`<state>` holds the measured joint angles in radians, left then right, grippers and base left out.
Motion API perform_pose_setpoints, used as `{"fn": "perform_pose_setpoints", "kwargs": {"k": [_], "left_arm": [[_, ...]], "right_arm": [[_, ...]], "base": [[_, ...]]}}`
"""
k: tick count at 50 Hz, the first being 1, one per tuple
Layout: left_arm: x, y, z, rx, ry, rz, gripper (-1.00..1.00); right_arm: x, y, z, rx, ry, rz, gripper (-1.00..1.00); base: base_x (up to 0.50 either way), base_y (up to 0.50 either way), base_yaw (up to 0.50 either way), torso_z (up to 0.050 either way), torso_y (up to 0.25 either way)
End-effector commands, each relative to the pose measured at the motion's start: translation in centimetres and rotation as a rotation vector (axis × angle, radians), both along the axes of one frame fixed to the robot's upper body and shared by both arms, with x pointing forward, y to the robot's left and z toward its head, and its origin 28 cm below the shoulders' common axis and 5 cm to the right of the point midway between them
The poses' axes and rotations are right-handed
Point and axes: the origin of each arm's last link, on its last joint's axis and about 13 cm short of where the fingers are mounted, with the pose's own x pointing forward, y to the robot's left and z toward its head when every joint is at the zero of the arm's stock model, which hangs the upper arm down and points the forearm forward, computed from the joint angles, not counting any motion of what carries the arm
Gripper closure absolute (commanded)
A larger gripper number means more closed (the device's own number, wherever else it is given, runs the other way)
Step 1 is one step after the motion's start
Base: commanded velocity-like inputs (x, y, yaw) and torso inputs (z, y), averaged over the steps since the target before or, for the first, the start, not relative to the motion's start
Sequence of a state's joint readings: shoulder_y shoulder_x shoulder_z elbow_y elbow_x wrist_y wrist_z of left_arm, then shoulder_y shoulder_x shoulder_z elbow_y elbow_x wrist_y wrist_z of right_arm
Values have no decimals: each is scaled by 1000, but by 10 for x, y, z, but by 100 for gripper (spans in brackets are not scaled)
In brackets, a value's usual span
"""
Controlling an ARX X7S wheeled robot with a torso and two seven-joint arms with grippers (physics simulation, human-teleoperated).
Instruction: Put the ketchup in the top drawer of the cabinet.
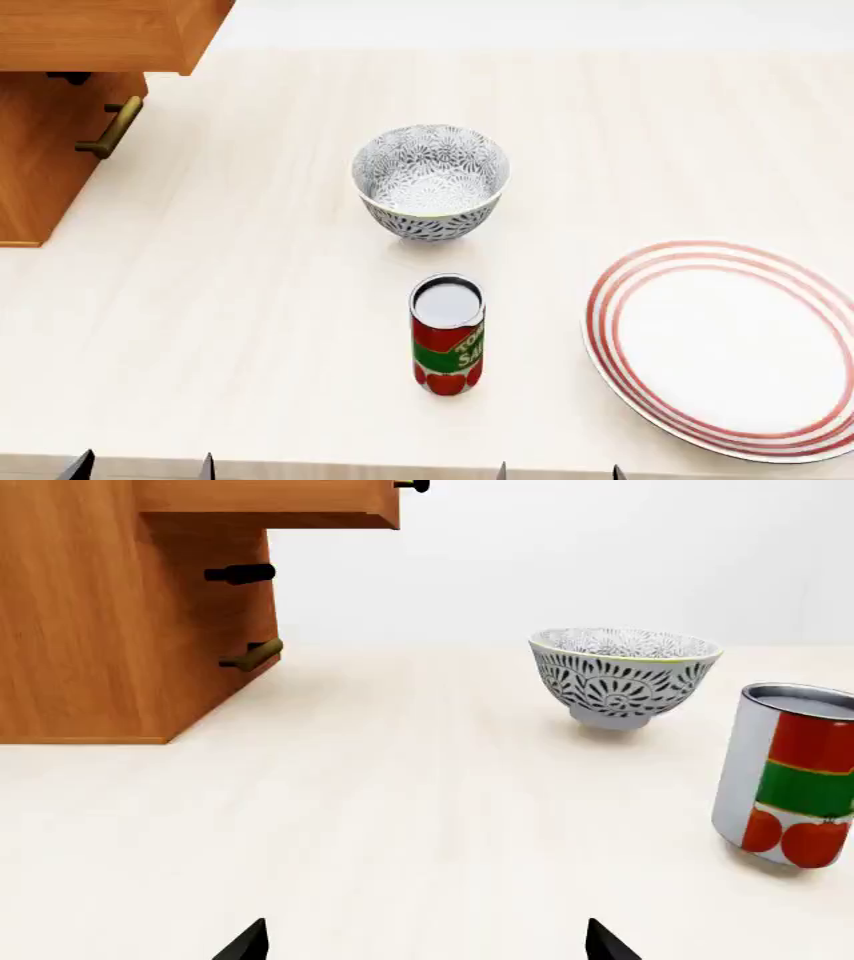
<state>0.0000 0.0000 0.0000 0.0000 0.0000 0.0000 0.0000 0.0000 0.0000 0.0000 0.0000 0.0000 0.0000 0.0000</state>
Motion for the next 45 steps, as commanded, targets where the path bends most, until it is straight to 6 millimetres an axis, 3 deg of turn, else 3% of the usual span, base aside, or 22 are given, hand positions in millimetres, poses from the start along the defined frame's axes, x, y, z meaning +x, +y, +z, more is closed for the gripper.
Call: {"fn": "perform_pose_setpoints", "kwargs": {"k": [1, 25, 32, 45], "left_arm": [[0, 0, 0, 0, 0, 0, -100], [-4, 8, 78, 75, -163, 33, -100], [-11, 11, 104, 83, -233, 50, -100], [-20, 11, 116, 73, -274, 45, -100]], "right_arm": [[0, 0, 0, 0, 0, 0, -100], [4, -8, 75, -13, -170, -14, -100], [-1, -9, 107, -16, -238, -16, -100], [-11, -8, 118, 6, -255, 1, -100]], "base": [[0, 0, 0, 0, 0], [0, 0, 0, 0, 0], [0, 0, 0, 0, 0], [3, 0, 0, 0, 0]]}}
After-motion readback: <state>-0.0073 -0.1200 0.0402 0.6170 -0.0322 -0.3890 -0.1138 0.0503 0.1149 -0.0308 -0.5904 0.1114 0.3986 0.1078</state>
